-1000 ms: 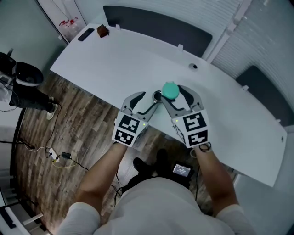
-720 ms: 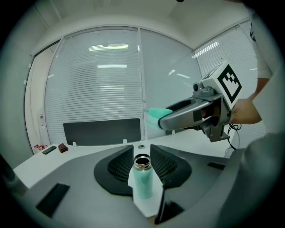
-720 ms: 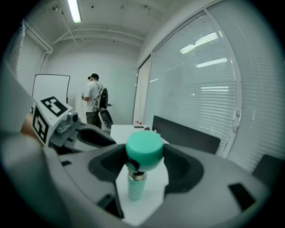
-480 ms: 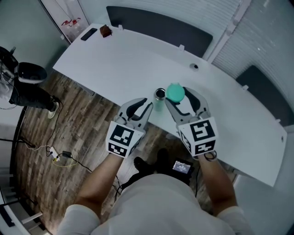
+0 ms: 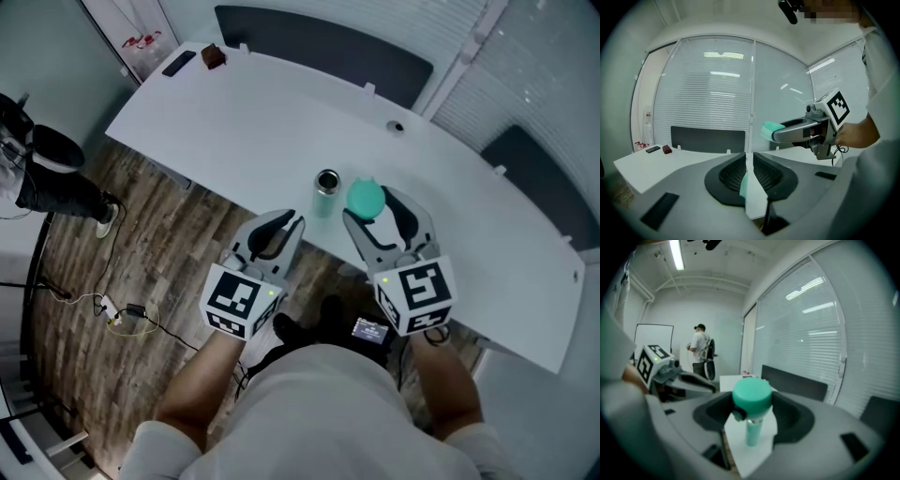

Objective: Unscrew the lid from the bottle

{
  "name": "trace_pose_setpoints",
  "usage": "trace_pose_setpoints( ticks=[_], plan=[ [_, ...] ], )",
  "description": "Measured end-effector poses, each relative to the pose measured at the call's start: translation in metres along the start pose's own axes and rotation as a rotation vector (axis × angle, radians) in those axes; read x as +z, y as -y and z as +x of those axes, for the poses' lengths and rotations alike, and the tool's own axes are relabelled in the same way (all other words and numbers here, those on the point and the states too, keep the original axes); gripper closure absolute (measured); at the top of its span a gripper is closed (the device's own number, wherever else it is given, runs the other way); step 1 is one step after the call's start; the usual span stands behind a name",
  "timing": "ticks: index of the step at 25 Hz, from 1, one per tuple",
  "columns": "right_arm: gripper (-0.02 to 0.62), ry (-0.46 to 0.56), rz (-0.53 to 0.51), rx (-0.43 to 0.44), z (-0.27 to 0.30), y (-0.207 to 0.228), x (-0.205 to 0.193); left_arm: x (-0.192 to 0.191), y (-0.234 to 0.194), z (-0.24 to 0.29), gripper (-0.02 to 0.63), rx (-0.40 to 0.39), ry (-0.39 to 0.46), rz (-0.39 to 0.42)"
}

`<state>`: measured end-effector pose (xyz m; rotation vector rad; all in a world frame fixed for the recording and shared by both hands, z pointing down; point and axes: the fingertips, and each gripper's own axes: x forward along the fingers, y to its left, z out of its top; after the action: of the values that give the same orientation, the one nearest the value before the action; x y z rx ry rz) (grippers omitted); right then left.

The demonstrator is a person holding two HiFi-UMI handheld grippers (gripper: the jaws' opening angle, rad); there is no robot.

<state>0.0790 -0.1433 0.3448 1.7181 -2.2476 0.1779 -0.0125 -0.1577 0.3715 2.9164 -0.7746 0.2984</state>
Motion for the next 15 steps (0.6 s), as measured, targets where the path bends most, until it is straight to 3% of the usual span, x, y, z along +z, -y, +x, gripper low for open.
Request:
trace_pose_setpoints(
  ticks=[15],
  plan=[
    [0.314, -0.026, 0.070, 0.020, -0.028, -0.020, -0.024, -0.008, 0.016, -0.038, 0.539, -0.001, 0.014, -0.101]
  ],
)
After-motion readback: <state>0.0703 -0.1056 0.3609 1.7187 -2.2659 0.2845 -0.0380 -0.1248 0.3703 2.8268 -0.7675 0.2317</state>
